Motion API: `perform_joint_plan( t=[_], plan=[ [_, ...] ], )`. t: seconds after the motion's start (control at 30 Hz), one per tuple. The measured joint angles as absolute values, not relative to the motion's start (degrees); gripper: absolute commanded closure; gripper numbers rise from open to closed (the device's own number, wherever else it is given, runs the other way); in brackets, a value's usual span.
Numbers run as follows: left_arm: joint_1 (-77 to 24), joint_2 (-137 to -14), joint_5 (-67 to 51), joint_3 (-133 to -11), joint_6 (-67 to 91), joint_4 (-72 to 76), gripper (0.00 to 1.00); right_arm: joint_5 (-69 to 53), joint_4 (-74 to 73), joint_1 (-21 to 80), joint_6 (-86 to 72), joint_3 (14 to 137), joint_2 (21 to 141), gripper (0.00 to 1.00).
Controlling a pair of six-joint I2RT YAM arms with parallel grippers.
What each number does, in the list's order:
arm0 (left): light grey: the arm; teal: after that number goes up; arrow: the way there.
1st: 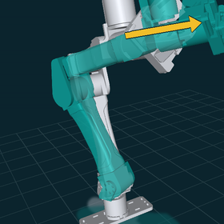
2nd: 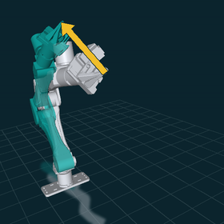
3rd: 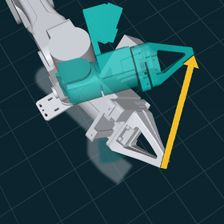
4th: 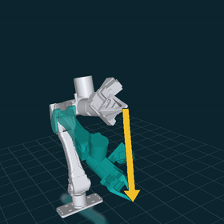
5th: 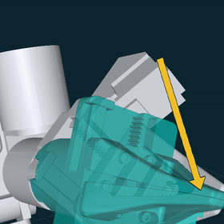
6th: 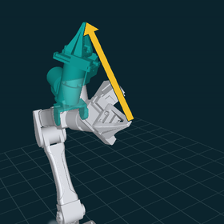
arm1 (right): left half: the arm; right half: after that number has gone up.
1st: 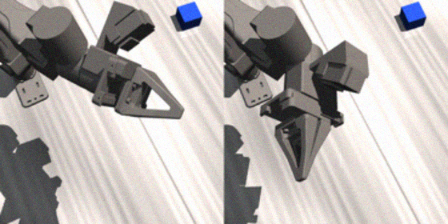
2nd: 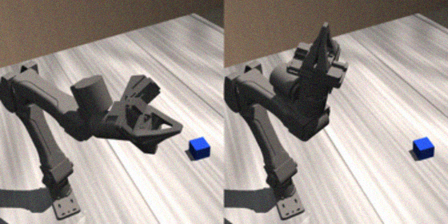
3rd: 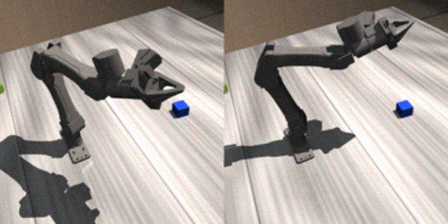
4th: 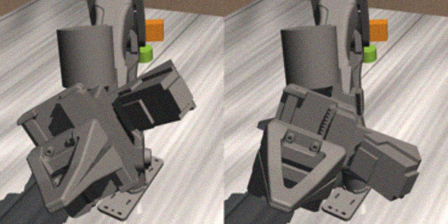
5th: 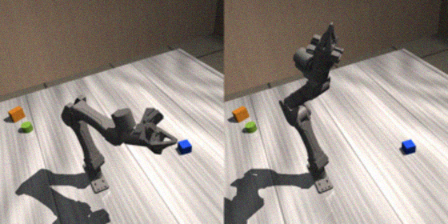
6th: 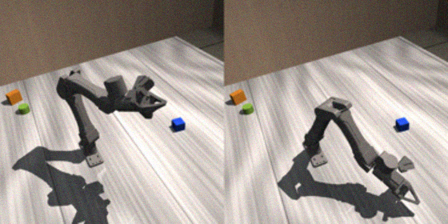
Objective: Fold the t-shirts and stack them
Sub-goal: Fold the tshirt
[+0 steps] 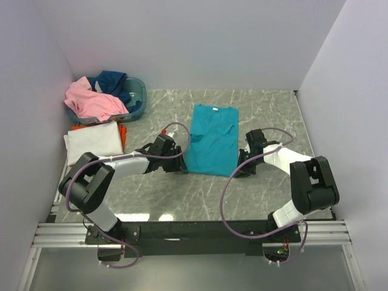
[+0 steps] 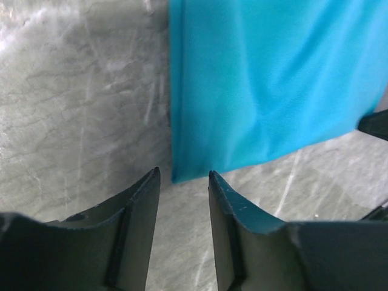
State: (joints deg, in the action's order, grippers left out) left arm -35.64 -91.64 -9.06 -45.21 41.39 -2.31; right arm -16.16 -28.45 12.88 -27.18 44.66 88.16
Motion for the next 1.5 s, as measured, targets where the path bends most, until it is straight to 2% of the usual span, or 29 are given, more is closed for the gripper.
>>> perform_joint_plan(
  t=[0.27, 0.47, 0.6, 0.67, 0.73, 0.77, 1.5],
  plan=[
    [-35.59, -93.69, -9.17, -45.8, 41.67, -2.81, 0.58, -16.19, -28.4, 12.88, -27.18, 44.66, 88.23, 0.82],
    [-35.59, -95.88, -10.28, -47.31, 41.69, -1.76, 0.66, -16.21, -28.4, 12.88, -27.18, 44.66, 88.27, 0.83],
    [-35.46, -97.06, -11.7, -47.59, 41.82, -0.62, 0.78, -16.21, -28.4, 12.88, -27.18, 44.69, 88.27, 0.85],
    [-35.38, -97.69, -12.23, -47.83, 41.89, -0.36, 0.84, -16.19, -28.4, 12.88, -27.14, 44.69, 88.29, 0.9],
    [-35.31, -98.39, -13.1, -48.14, 41.98, -0.05, 0.99, -16.19, -28.4, 12.88, -27.16, 44.69, 88.33, 0.97],
    [-35.29, -98.56, -13.52, -48.25, 41.95, 0.12, 1.0, -16.19, -28.4, 12.88, -27.14, 44.69, 88.33, 0.99],
    [-35.48, -97.51, -11.05, -49.25, 39.88, -4.14, 1.0, -13.39, -30.17, 12.88, -27.2, 45.01, 87.96, 1.0]
  ],
)
